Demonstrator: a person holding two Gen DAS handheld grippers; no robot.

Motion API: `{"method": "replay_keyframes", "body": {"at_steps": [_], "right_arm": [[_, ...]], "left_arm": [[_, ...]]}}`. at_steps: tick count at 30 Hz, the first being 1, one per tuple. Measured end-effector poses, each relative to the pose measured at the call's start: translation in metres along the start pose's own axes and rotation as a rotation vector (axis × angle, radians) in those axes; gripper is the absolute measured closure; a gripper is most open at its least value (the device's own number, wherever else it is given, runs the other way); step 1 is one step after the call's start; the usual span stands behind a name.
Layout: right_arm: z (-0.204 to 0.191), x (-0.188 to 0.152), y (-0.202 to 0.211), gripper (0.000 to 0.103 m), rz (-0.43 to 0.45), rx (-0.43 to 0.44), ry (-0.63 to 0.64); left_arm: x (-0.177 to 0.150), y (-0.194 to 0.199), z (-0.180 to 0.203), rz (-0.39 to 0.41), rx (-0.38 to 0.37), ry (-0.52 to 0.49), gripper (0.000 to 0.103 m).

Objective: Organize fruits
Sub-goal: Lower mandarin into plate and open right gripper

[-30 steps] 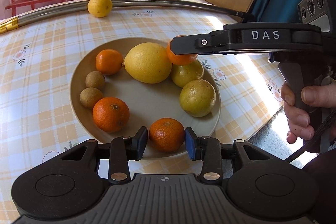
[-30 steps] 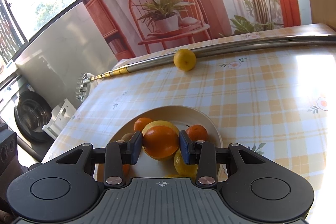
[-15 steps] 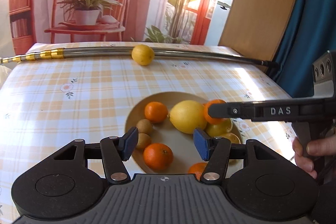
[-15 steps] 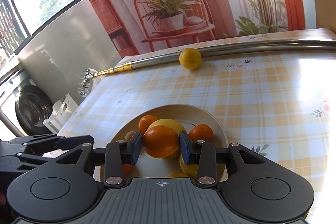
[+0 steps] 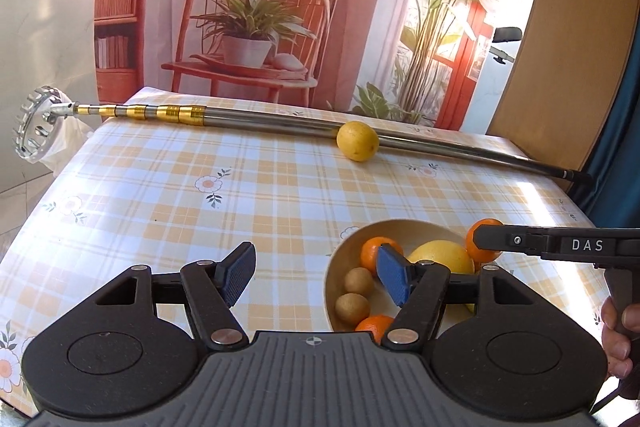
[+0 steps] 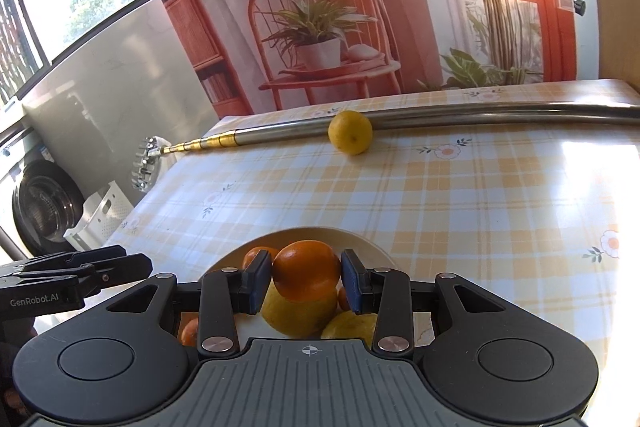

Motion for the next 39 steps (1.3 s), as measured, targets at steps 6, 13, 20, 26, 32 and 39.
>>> {"method": "replay_keyframes", "body": {"at_steps": [6,13,20,26,32,39], "right_arm": [[0.015,0.015,-0.026,0.072,-0.007,-0.010,-0.006],[0.015,0.010,-0.051,0.074,-0.054,0.008,0.000],[0.019,0.007,-0.048,0.074,-0.032,-0.010,-0.010],[0.033,0.000,-0.030,0.071,0.054,-0.097,0.007],[0.047,-0.013,-0.013,0.070,0.101,-0.145,-0.017],[0.053,-0.014,-0.006,0.070,0.118,-0.150,-0.032]], "left_arm": [[0.001,-0.002,-0.006,0.020,0.016,0.022,0.033],[-0.004,-0.010,-0.010,-0.001,0.028,0.030,0.033],[-0.007,-0.012,-0.011,0.002,0.033,0.030,0.033],[-0.014,-0.013,-0.009,-0.008,0.036,0.022,0.031],[-0.022,-0.017,-0.002,-0.029,0.023,-0.001,0.031],[-0.019,-0.019,-0.004,-0.026,0.037,0.003,0.031]]}}
Point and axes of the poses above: each gripper's, at about its wrist camera, not at the fingertips, and y roughly against the way its jaws point, z to its right, x to its top, the point moved 8 cm from there along -y, roughly the way its jaws point, and after that the axes turned 10 degrees about y, right-handed, at the moved point
